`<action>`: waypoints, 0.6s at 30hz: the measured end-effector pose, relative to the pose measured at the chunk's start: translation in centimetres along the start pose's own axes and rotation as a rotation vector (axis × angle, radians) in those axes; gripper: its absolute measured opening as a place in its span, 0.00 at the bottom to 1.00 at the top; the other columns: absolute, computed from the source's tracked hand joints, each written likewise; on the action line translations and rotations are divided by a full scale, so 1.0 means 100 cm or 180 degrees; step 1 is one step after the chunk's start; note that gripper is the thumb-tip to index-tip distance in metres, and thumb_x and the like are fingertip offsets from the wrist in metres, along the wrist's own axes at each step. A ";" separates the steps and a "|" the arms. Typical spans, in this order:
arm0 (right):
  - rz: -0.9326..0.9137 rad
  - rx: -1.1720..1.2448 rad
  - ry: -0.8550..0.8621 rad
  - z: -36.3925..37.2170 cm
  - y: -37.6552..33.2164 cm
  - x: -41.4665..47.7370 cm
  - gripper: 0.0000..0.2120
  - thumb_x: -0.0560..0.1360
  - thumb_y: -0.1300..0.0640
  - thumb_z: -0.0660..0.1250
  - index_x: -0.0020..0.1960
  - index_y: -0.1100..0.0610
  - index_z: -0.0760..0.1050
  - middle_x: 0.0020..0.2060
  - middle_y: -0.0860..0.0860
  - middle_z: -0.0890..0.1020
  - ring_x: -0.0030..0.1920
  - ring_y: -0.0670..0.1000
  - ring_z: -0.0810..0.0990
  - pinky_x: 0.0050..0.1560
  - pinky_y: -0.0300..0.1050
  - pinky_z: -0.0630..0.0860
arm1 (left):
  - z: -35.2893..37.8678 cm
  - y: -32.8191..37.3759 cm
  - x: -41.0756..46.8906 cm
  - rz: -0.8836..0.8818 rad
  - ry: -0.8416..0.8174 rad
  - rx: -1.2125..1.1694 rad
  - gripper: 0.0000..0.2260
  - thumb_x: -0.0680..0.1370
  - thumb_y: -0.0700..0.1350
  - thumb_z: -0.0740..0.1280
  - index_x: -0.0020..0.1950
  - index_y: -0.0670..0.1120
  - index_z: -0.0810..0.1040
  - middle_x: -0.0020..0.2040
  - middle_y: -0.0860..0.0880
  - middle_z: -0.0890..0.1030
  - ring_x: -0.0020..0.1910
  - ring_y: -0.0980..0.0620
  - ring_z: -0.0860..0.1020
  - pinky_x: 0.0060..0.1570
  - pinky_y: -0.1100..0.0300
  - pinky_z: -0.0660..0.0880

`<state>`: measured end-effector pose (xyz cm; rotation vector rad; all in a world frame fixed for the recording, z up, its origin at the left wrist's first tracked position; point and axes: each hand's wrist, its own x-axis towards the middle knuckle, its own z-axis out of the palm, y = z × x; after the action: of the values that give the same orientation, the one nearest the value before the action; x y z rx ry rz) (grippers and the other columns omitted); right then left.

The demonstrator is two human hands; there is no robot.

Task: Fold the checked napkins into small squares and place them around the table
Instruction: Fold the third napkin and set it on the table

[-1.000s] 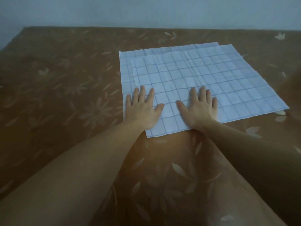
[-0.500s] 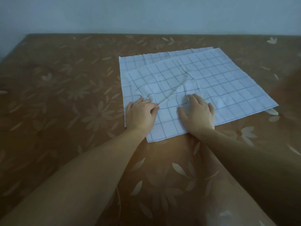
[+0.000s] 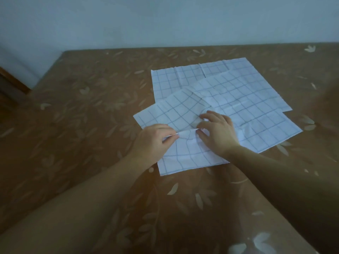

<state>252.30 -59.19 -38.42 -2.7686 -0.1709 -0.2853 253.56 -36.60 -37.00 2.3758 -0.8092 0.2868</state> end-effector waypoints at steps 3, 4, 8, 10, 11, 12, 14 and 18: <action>-0.0156 0.0092 0.0040 -0.004 -0.020 -0.021 0.04 0.75 0.56 0.69 0.48 0.54 0.82 0.57 0.50 0.82 0.65 0.54 0.76 0.61 0.47 0.62 | -0.017 0.001 -0.024 -0.0215 -0.0320 0.0256 0.19 0.77 0.57 0.61 0.40 0.44 0.83 0.34 0.50 0.81 0.35 0.51 0.77 0.35 0.50 0.75; -0.0210 0.0109 0.0068 -0.005 -0.027 -0.030 0.04 0.75 0.56 0.69 0.48 0.54 0.82 0.56 0.50 0.82 0.63 0.54 0.77 0.59 0.47 0.62 | -0.022 0.001 -0.034 -0.0327 -0.0420 0.0347 0.20 0.77 0.57 0.61 0.39 0.44 0.82 0.33 0.49 0.80 0.33 0.51 0.77 0.34 0.50 0.74; -0.0081 0.0134 -0.0279 -0.008 -0.051 -0.077 0.20 0.76 0.47 0.67 0.66 0.52 0.73 0.72 0.52 0.70 0.72 0.55 0.67 0.69 0.52 0.62 | -0.041 0.005 -0.074 -0.0750 -0.0759 0.0538 0.13 0.79 0.52 0.66 0.41 0.46 0.82 0.35 0.50 0.79 0.35 0.52 0.76 0.35 0.51 0.74; 0.0153 -0.0017 -0.0610 -0.010 -0.059 -0.105 0.33 0.75 0.38 0.63 0.76 0.50 0.61 0.78 0.53 0.57 0.78 0.54 0.56 0.75 0.54 0.55 | -0.050 0.004 -0.095 -0.0911 -0.0904 0.0768 0.12 0.79 0.52 0.65 0.41 0.47 0.81 0.36 0.51 0.79 0.36 0.52 0.76 0.33 0.56 0.71; 0.0315 -0.0115 -0.0762 -0.010 -0.062 -0.119 0.38 0.75 0.34 0.61 0.78 0.49 0.55 0.80 0.53 0.52 0.79 0.55 0.51 0.76 0.55 0.51 | -0.054 0.003 -0.106 -0.0986 -0.0943 0.0917 0.12 0.79 0.52 0.65 0.41 0.47 0.81 0.37 0.51 0.78 0.37 0.52 0.76 0.33 0.57 0.69; 0.0503 -0.0220 -0.0927 -0.011 -0.065 -0.131 0.42 0.74 0.31 0.58 0.79 0.49 0.50 0.80 0.53 0.48 0.79 0.55 0.47 0.77 0.56 0.47 | -0.057 0.001 -0.116 -0.1057 -0.0950 0.1052 0.12 0.79 0.52 0.65 0.41 0.47 0.81 0.37 0.51 0.78 0.37 0.51 0.76 0.33 0.57 0.68; 0.0845 -0.0310 -0.1130 -0.010 -0.070 -0.152 0.44 0.74 0.28 0.54 0.80 0.50 0.45 0.80 0.53 0.45 0.79 0.55 0.42 0.77 0.58 0.43 | -0.063 -0.002 -0.133 -0.1222 -0.0884 0.1253 0.11 0.79 0.51 0.64 0.41 0.48 0.81 0.38 0.51 0.79 0.39 0.49 0.77 0.36 0.56 0.73; 0.1019 -0.0268 -0.1042 -0.004 -0.081 -0.176 0.39 0.76 0.31 0.50 0.80 0.51 0.50 0.80 0.51 0.49 0.80 0.54 0.44 0.77 0.58 0.43 | -0.062 0.010 -0.151 -0.1382 -0.0780 0.1452 0.10 0.79 0.51 0.63 0.44 0.49 0.82 0.41 0.51 0.80 0.42 0.48 0.78 0.41 0.53 0.76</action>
<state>233.91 -53.26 -39.18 -2.8498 0.2085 0.2484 240.97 -26.20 -37.28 2.9802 -0.3285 -0.0056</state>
